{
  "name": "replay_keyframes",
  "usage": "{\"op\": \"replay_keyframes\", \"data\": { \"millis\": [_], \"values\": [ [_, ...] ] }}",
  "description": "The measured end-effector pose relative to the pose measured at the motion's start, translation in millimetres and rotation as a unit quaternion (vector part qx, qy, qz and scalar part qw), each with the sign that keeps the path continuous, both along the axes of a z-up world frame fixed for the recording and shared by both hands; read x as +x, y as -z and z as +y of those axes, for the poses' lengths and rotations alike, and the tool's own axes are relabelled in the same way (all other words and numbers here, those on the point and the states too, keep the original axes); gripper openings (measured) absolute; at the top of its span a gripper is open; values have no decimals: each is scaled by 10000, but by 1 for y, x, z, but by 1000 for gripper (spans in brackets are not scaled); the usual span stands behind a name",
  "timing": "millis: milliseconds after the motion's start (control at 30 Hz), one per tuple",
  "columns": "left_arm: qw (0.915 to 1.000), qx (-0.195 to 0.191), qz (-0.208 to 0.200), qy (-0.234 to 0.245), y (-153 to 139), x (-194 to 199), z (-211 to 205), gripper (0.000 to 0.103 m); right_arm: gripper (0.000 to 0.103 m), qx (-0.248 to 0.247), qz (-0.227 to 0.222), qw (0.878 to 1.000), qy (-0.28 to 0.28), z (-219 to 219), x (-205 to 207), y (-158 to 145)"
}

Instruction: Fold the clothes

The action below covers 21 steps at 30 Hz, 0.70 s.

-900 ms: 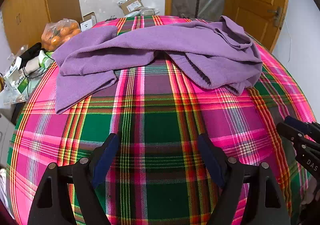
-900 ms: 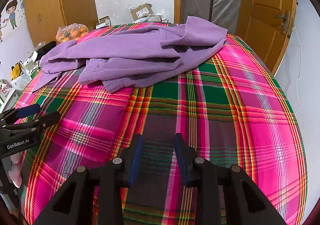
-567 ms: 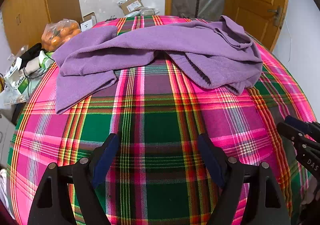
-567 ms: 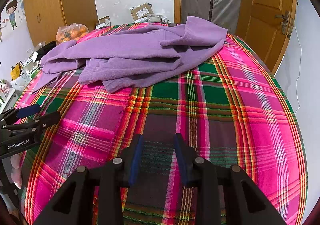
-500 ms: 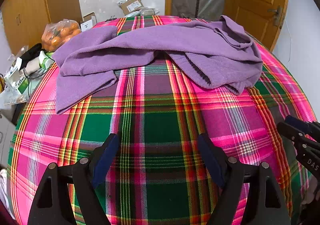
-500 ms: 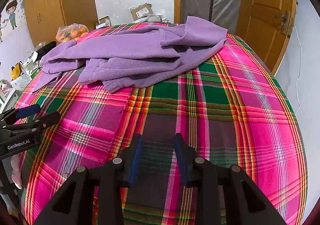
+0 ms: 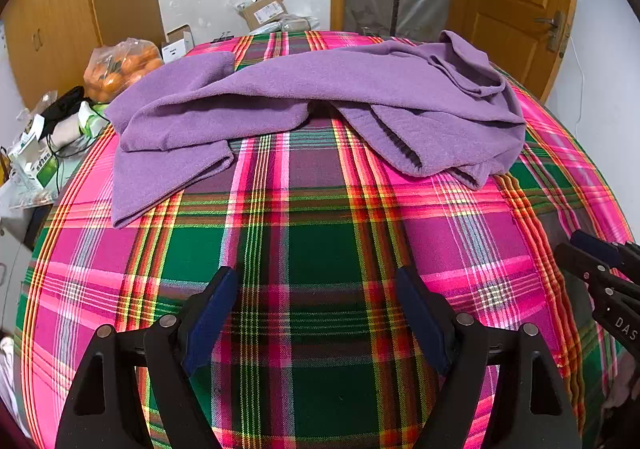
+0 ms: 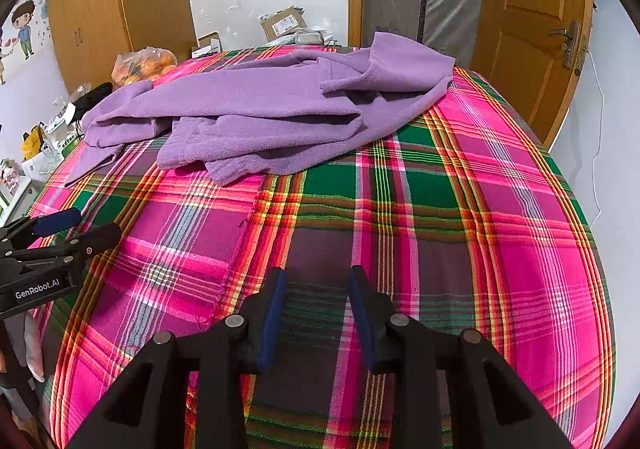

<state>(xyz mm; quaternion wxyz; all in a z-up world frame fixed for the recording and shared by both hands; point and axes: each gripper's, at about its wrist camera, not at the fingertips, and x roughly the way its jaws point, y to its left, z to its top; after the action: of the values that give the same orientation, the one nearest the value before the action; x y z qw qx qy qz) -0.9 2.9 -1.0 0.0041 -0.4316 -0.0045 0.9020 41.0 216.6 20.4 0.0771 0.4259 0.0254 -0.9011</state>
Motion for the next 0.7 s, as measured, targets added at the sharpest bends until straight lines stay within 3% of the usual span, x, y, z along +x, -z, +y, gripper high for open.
{"op": "replay_keyframes", "data": {
  "millis": [700],
  "values": [
    [10000,11,1,0,-1,0,0,83,33,22,2,10000,3,1,0,0]
  ]
}}
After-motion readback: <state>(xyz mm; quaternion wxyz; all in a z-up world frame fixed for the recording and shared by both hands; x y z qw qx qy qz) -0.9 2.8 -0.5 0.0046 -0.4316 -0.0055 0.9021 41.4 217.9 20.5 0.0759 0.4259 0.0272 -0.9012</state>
